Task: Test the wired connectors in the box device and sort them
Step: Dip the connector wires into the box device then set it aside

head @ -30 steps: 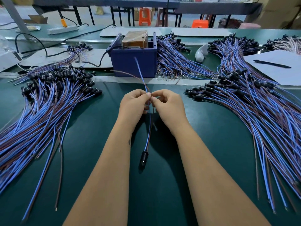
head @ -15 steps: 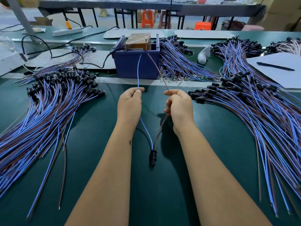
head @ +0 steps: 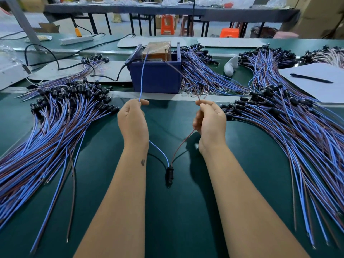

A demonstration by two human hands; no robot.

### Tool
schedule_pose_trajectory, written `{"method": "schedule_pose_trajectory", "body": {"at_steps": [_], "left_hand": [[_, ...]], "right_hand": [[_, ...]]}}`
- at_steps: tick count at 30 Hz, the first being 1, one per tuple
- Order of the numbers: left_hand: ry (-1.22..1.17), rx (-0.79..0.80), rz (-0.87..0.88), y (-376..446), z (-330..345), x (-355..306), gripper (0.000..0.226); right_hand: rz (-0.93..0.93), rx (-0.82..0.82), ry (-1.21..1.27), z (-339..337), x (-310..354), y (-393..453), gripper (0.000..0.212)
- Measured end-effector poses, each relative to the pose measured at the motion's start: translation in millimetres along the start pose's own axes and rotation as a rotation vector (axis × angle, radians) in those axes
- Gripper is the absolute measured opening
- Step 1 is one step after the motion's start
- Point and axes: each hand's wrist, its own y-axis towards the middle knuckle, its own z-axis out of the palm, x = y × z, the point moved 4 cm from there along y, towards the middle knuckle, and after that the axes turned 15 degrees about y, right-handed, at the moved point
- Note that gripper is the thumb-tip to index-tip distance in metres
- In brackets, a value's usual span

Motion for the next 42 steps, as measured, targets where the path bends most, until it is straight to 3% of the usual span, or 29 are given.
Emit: {"method": "schedule_pose_trajectory", "body": {"at_steps": [18,42], "left_hand": [[0.024,-0.005,-0.042,-2,0,4,0.03],[0.049,0.033,-0.044,4,3,7,0.029]], "right_hand": [[-0.096,0.11,-0.275,11,-10,-2,0.016],[-0.103,0.122,-0.295,11,-11,0,0.016]]}}
